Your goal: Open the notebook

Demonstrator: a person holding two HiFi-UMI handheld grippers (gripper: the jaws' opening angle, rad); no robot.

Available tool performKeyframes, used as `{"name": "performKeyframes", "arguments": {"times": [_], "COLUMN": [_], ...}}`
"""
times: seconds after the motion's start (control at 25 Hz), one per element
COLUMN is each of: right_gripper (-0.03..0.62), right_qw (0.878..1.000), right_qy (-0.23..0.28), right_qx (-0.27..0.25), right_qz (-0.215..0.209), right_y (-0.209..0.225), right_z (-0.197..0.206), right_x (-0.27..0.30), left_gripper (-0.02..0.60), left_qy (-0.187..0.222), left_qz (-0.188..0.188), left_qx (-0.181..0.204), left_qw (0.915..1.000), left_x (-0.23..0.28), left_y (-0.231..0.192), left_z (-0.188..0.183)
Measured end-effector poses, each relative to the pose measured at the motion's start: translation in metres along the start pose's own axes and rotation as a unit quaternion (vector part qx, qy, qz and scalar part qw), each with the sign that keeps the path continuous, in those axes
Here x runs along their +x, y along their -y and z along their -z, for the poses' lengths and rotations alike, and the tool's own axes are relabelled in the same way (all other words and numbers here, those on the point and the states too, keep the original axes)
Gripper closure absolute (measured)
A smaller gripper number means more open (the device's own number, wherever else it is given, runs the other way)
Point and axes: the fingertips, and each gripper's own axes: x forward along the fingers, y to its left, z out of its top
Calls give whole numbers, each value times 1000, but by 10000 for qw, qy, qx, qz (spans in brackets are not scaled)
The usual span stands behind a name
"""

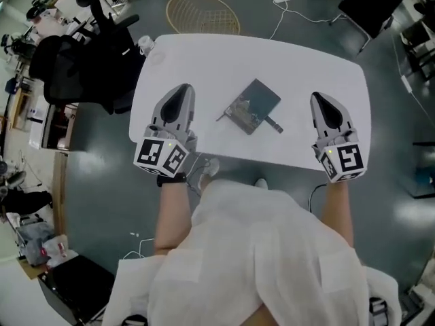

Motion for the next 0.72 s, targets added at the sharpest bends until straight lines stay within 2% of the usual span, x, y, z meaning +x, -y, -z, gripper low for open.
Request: {"name": "performKeyframes", "arguments": {"times": [0.32,0.56,0.72], "right_gripper": [589,589,589], "right_qw": [9922,9815,9747], "right_qy": [-207,-405,-647], "right_qx": [207,224,214], "right_qz": [1209,1859,2127], "right_y": [-4,-20,-36], "right_z": [2,24,29], "right_x": [41,68,74], "left_gripper": [560,560,560], "left_qy": [-337,-506,-641], "left_qz": [1006,1768,2244], "left_qx": [12,61,109], "left_qw": [9944,9829,9723], "left_x": [57,89,104], "left_y": [-80,-112,-114], "left_z": [12,33,46]}}
